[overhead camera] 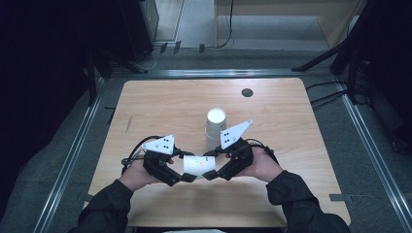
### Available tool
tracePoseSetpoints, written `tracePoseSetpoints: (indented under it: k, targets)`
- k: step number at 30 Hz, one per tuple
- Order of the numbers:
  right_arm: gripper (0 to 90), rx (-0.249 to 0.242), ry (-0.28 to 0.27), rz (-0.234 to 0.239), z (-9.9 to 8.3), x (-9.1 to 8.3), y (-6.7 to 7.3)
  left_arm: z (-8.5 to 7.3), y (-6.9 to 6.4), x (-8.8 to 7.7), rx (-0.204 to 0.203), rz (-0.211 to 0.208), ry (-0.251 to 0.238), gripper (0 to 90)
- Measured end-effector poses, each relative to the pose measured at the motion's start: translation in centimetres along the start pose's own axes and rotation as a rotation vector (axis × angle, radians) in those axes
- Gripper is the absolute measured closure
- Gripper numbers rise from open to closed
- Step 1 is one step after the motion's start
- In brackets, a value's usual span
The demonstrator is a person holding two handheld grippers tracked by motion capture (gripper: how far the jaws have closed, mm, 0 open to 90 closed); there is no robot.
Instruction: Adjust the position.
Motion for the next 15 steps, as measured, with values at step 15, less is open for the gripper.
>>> tracePoseSetpoints:
  k: [15]
  targets:
    - [25.2, -0.01, 0.098, -0.177, -2.0, -0.5, 0.6, 2.1, 1.3, 1.3, 0.053, -0.003, 0.252, 26.4]
Point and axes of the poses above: each handheld gripper's, and its own axes: x roughly forward along the jaws, z roughly out of its top, y roughly to its left, the point moved 2 cm from there along x, roughly forward along the jaws, and after that the axes turned 1 degree about y, right-handed, at the moved point
